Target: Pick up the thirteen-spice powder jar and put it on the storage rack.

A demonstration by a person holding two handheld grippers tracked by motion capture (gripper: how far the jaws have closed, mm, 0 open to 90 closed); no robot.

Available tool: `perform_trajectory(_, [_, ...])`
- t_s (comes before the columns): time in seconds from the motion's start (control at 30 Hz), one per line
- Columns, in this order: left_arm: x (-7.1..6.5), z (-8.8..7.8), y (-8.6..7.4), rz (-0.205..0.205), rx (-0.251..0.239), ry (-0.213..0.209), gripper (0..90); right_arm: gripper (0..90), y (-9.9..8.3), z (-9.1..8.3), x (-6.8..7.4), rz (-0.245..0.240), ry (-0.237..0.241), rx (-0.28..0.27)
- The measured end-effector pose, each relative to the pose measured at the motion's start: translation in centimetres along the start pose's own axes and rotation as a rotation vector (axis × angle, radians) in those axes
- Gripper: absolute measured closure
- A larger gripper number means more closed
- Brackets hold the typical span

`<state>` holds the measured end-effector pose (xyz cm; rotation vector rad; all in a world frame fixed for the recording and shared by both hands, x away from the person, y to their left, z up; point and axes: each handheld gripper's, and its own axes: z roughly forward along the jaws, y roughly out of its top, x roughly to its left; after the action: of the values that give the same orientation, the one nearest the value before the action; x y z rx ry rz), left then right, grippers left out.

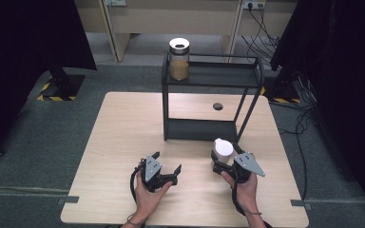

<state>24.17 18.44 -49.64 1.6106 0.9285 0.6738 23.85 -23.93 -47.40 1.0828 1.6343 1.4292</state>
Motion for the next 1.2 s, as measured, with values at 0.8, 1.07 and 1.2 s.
perform_trajectory(0.8, [0.0, 0.0, 0.0, 0.003, 0.002, -0.001, 2.4, 30.7, -0.6, -0.3, 1.0, -0.006, -0.035, -0.031])
perform_trajectory(1.07, [0.0, 0.0, 0.0, 0.005, 0.001, -0.002, 2.5, 30.8, 0.9, -1.3, 1.7, -0.006, -0.038, -0.114])
perform_trajectory(1.2, [0.0, 0.0, 0.0, 0.006, -0.001, -0.002, 2.5, 30.8, 1.7, -1.5, 1.9, -0.006, -0.038, -0.148])
